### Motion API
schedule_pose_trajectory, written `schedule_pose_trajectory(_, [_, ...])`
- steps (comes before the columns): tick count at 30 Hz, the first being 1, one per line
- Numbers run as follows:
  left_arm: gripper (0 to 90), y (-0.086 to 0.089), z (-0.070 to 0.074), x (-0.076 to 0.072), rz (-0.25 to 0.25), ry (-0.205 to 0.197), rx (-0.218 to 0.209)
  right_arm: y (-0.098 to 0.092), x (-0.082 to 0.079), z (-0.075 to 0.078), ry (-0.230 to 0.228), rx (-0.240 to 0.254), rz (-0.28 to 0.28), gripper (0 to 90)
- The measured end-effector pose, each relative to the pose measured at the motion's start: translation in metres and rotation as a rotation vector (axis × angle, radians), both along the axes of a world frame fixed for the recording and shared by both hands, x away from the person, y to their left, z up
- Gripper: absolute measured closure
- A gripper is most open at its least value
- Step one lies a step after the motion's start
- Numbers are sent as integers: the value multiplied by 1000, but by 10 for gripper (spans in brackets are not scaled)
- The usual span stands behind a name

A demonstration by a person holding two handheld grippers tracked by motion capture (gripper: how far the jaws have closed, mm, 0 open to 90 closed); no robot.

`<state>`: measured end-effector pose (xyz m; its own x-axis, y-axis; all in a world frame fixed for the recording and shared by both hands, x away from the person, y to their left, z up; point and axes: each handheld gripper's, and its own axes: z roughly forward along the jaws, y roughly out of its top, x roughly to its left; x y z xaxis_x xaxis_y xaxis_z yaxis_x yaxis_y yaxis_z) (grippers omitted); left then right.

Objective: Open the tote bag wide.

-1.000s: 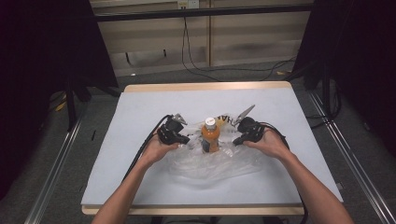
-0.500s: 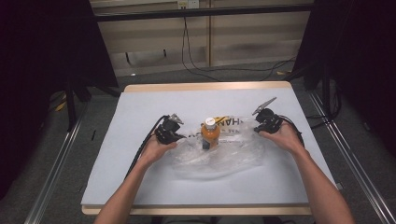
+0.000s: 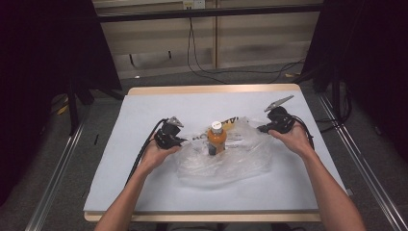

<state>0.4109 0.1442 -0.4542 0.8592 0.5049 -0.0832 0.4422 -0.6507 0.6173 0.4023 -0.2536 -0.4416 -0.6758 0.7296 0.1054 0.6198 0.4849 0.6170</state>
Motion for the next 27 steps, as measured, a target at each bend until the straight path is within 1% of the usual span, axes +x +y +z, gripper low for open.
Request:
schedule_pose_trajectory(1, [900, 0, 4, -1, 0, -11, -20, 1, -1, 3, -17, 9, 5, 900])
schedule_pose_trajectory(2, [900, -3, 6, -4, 27, -7, -60, 2, -4, 7, -19, 22, 9, 900])
schedule_pose_trajectory(3, [900, -2, 9, -4, 9, -11, -45, 2, -6, 10, -28, 42, 20, 900])
schedule_pose_trajectory(4, [900, -3, 13, -5, -1, -20, -46, 3, -8, 13, -32, 41, 18, 900])
schedule_pose_trajectory(5, [900, -4, 14, -7, -1, -21, -61, 4, -11, 18, -50, 36, 22, 900])
schedule_pose_trajectory(6, [900, -6, 17, -9, -8, -24, -68, 4, -13, 21, -55, 40, 20, 900])
schedule_pose_trajectory(7, [900, -7, 20, -11, -20, -31, -61, 4, -17, 26, -67, 44, 25, 900])
schedule_pose_trajectory(8, [900, -8, 22, -13, -22, -35, -54, 2, -22, 32, -80, 45, 20, 900])
schedule_pose_trajectory(9, [900, -8, 22, -14, -25, -31, -60, 1, -24, 34, -81, 52, 22, 900])
schedule_pose_trajectory(10, [900, -9, 23, -15, -35, -37, -60, 0, -27, 37, -85, 54, 22, 900])
schedule_pose_trajectory(11, [900, -10, 24, -18, -43, -40, -64, -1, -31, 40, -94, 42, 15, 900])
schedule_pose_trajectory(12, [900, -10, 24, -18, -55, -36, -69, -2, -36, 44, -91, 46, 27, 900])
schedule_pose_trajectory(13, [900, -10, 25, -20, -55, -40, -67, -2, -39, 46, -93, 48, 31, 900])
schedule_pose_trajectory(14, [900, -11, 26, -22, -65, -40, -60, -1, -42, 47, -87, 60, 45, 900])
schedule_pose_trajectory(15, [900, -12, 26, -23, -72, -46, -59, 3, -47, 48, -77, 58, 64, 900])
schedule_pose_trajectory(16, [900, -14, 25, -24, -69, -43, -67, 7, -51, 47, -69, 64, 83, 900])
schedule_pose_trajectory(17, [900, -15, 24, -24, -76, -38, -68, 11, -53, 46, -65, 58, 99, 900])
schedule_pose_trajectory(18, [900, -15, 24, -23, -96, -40, -34, 17, -56, 45, -60, 49, 120, 900])
schedule_pose_trajectory(19, [900, -16, 22, -23, -92, -36, -35, 23, -58, 44, -46, 40, 134, 900])
schedule_pose_trajectory(20, [900, -18, 20, -23, -86, -23, -40, 29, -60, 43, -40, 37, 152, 900])
schedule_pose_trajectory(21, [900, -19, 18, -23, -84, -19, -30, 35, -61, 43, -39, 27, 162, 900])
schedule_pose_trajectory(22, [900, -20, 15, -23, -75, -7, -48, 40, -61, 42, -39, 41, 183, 900])
schedule_pose_trajectory(23, [900, -21, 15, -21, -98, -10, -24, 45, -62, 43, -24, 52, 193, 900])
schedule_pose_trajectory(24, [900, -22, 14, -20, -104, -11, -23, 50, -61, 41, -17, 45, 204, 900])
schedule_pose_trajectory(25, [900, -25, 12, -21, -79, -4, -49, 53, -59, 39, -12, 34, 209, 900])
schedule_pose_trajectory(27, [900, -28, 11, -20, -85, 3, -44, 63, -54, 32, 12, 31, 222, 900])
